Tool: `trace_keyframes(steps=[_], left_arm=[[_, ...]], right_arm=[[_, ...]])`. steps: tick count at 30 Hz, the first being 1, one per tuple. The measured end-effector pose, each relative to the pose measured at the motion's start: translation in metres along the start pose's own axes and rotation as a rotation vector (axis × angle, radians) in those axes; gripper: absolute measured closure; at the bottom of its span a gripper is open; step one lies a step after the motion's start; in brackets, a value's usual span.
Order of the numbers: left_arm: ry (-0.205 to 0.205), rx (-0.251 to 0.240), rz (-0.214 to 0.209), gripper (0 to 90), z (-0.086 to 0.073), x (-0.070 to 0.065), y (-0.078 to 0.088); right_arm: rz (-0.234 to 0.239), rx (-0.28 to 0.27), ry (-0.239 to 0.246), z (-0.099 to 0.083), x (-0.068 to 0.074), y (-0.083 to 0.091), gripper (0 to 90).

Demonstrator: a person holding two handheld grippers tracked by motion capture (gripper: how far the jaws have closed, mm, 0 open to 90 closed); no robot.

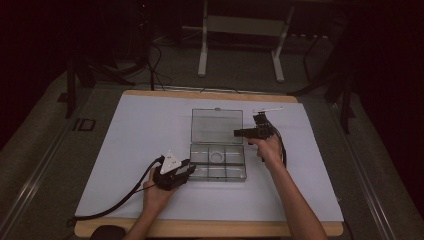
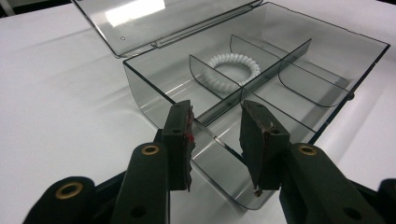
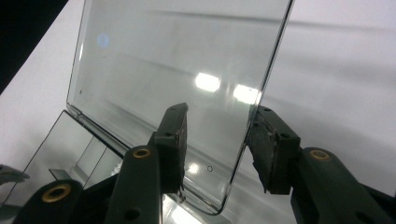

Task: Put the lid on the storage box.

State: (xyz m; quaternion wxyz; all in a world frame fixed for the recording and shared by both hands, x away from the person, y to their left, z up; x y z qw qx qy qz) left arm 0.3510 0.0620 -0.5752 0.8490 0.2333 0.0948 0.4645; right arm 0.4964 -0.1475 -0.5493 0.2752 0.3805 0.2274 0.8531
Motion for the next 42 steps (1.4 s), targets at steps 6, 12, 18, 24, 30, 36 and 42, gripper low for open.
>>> trace_keyframes(steps=[6,12,18,24,30,36,42], left_arm=[[0.001,-0.001,0.000,64.9,0.000,0.000,0.000],[0.003,-0.001,0.003,65.0,0.000,0.000,0.000],[0.005,-0.001,0.004,65.1,0.000,0.000,0.000],[0.009,0.000,0.005,65.2,0.000,0.000,0.000],[0.010,0.000,0.005,65.2,0.000,0.000,0.000],[0.010,0.000,0.005,65.2,0.000,0.000,0.000],[0.006,0.005,0.007,65.3,0.000,0.000,0.000]], right_arm=[[0.001,-0.008,0.059,0.001,0.008,0.008,59.6],[-0.038,-0.021,0.157,-0.001,0.016,0.015,63.1],[-0.074,-0.027,0.219,-0.003,0.022,0.020,64.6],[-0.112,-0.028,0.276,-0.008,0.030,0.026,65.7],[-0.135,-0.039,0.298,-0.012,0.034,0.029,66.4],[-0.142,-0.049,0.319,-0.016,0.038,0.031,65.8],[-0.150,-0.055,0.330,-0.018,0.041,0.031,65.2]])
Point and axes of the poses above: each handheld gripper's, and its own axes: y roughly backward along the jaws, z roughly out of its top, x roughly to its left, the point moved 9 cm from there along -y, roughly forward along the jaws, and after that the axes turned 10 degrees about z, right-handed, at the moved point
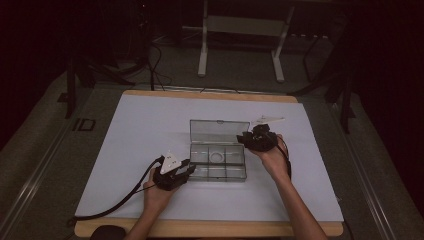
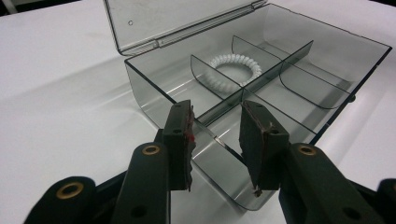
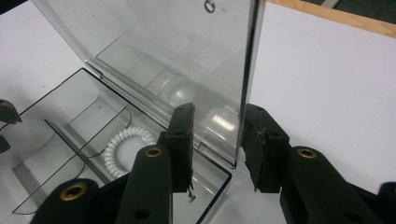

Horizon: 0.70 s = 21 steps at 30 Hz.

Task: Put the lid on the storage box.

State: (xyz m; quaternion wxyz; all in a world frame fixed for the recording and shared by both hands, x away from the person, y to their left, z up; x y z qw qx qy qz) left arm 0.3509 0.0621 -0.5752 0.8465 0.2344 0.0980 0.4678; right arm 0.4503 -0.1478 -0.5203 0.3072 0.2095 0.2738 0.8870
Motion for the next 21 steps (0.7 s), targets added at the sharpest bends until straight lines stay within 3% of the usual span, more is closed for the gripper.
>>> trace_keyframes(steps=[13,21], left_arm=[[0.039,0.010,-0.020,68.7,0.005,0.005,0.002],[0.084,-0.008,-0.029,81.9,0.024,0.013,0.011]], right_arm=[[0.012,-0.010,-0.009,-0.004,0.000,0.003,65.3],[0.014,-0.006,-0.005,-0.006,0.002,0.005,65.2]])
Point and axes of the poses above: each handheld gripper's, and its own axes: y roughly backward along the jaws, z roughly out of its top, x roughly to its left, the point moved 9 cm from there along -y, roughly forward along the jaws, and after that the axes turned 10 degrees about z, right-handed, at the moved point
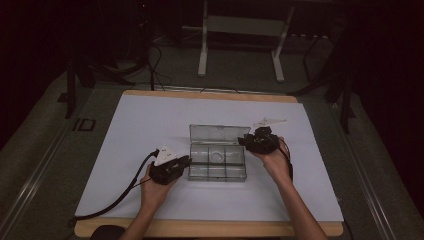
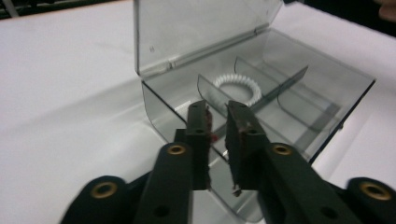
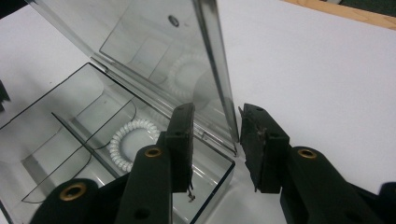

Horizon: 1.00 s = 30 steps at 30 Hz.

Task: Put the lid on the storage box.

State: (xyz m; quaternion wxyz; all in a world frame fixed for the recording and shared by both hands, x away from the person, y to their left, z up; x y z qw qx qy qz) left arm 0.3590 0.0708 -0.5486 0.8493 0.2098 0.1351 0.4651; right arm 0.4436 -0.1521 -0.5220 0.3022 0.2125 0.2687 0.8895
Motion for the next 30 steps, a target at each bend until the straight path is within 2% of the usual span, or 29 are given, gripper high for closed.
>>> trace_keyframes(steps=[4,12,15,19,30], left_arm=[[0.033,-0.012,-0.012,89.8,0.014,0.003,0.002],[0.060,-0.044,-0.009,90.0,0.043,0.009,0.005],[0.062,-0.046,-0.001,90.0,0.049,0.011,0.005],[0.077,-0.055,-0.013,90.0,0.055,0.010,0.004],[0.074,-0.068,-0.014,90.0,0.061,0.005,0.004]], right_arm=[[0.004,-0.003,-0.008,-0.002,0.001,0.001,65.2],[0.010,-0.003,-0.011,-0.004,0.002,0.002,65.3],[0.013,-0.005,-0.012,-0.005,0.002,0.002,65.2],[0.014,-0.003,-0.008,-0.007,0.003,0.003,65.2],[0.022,-0.006,-0.006,-0.011,0.005,0.006,65.6]])
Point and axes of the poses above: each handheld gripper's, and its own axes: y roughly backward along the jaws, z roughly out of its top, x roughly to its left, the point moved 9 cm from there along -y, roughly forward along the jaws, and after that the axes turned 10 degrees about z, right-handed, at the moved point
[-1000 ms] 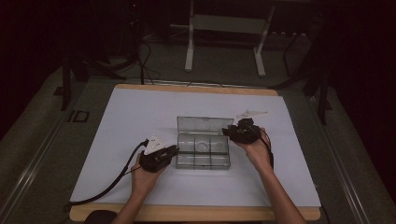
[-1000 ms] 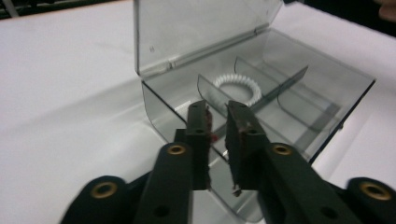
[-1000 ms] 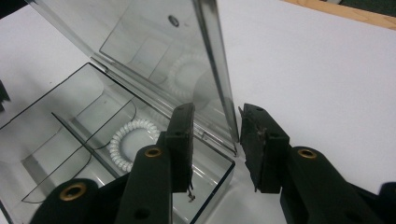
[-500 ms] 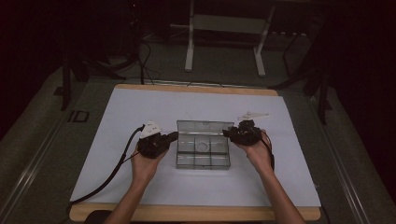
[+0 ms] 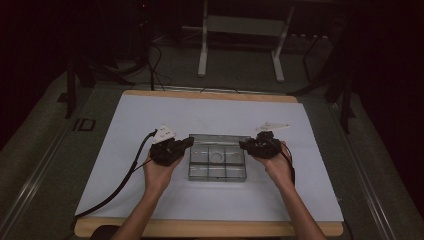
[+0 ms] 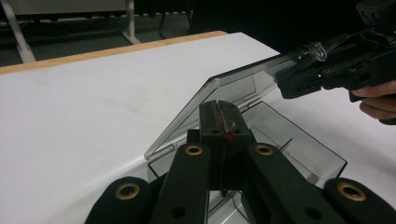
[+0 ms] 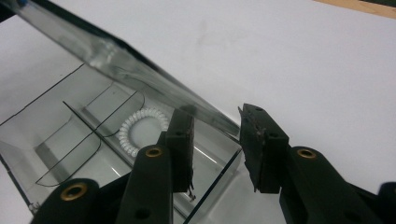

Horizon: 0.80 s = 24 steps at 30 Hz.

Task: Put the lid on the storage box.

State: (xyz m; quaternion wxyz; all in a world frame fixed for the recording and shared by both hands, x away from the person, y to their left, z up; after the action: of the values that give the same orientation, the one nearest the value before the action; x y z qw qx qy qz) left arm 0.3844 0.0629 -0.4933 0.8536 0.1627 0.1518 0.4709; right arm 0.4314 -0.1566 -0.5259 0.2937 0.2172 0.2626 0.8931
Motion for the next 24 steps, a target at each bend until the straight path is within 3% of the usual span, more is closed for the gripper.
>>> trace_keyframes(steps=[13,24], left_arm=[[0.000,-0.012,-0.003,90.0,-0.002,-0.003,0.006],[0.004,0.001,-0.008,90.0,-0.014,-0.006,0.007]], right_arm=[[-0.034,-0.019,0.014,-0.018,0.000,0.024,63.8],[-0.075,-0.047,-0.023,-0.032,-0.014,0.044,63.3]])
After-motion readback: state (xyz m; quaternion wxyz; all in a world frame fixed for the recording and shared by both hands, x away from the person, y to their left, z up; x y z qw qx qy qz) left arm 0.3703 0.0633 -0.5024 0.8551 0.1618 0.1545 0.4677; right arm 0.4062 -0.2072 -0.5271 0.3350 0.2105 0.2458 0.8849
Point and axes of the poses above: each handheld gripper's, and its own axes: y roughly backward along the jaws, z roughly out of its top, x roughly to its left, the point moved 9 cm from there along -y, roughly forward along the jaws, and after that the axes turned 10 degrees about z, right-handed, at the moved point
